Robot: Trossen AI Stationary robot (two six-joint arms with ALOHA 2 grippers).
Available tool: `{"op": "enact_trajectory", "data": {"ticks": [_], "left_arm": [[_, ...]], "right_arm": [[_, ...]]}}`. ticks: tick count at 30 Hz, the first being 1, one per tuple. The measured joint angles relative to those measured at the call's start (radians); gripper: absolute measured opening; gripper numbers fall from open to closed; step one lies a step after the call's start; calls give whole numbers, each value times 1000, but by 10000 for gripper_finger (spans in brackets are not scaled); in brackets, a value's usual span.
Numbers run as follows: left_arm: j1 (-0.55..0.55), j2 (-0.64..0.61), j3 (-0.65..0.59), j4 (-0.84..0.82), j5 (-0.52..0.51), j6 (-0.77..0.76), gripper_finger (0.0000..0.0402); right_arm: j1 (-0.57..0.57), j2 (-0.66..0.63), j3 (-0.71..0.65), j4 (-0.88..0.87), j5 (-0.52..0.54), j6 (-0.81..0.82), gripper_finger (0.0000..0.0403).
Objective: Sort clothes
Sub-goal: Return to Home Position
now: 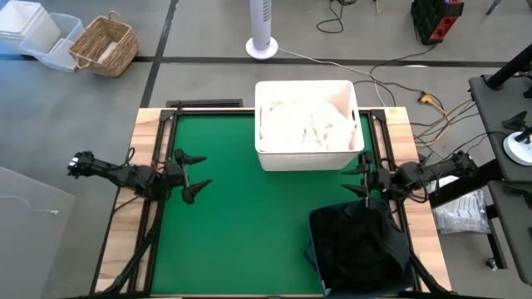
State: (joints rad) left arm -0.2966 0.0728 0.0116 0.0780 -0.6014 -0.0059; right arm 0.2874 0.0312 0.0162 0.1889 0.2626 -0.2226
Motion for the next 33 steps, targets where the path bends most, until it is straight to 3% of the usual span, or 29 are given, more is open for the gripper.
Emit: {"op": "enact_trajectory", "data": {"ticks": [11, 25, 33], "left_arm": [[0, 27, 0, -1, 1, 0, 378], [0, 32, 0, -2, 1, 0, 378], [0, 32, 0, -3, 2, 0, 378]], "right_arm": [[0, 11, 0, -4, 0, 226, 160], [0, 11, 0, -5, 0, 231, 180], [0, 11, 0, -5, 0, 230, 172]]}}
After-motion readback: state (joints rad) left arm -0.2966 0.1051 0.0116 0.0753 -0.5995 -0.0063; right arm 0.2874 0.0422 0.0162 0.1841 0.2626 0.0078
